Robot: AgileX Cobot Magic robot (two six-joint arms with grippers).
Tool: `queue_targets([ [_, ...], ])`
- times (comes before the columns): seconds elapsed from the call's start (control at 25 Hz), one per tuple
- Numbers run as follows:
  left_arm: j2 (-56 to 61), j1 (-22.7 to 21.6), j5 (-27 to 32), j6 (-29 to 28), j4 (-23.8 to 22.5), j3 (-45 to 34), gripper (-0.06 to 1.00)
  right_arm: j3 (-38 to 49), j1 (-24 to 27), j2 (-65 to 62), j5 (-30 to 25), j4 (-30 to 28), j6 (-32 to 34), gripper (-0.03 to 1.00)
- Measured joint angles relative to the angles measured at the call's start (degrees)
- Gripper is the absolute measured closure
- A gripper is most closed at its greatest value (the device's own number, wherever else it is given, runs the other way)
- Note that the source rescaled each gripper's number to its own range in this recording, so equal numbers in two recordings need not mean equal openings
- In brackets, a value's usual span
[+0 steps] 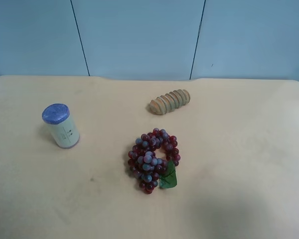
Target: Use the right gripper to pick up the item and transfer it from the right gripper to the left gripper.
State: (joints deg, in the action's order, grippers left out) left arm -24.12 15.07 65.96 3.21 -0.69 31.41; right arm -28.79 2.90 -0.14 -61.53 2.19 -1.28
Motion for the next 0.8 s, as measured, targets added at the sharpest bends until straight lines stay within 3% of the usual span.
queue_targets([
  [0.28,0.05,0.00,-5.46,0.07,0.69,-1.60,0.17,0.00,0.00,0.00,0.00,0.00,0.00,-0.03],
  [0.64,6.70,0.00,-6.19,-1.50,-0.08,-1.81,0.17,0.00,0.00,0.00,0.00,0.00,0.00,-0.03],
  [0.8,13.36,-2.57,-6.19,-4.36,-2.34,-1.86,0.17,0.00,0.00,0.00,0.00,0.00,0.00,-0.03],
])
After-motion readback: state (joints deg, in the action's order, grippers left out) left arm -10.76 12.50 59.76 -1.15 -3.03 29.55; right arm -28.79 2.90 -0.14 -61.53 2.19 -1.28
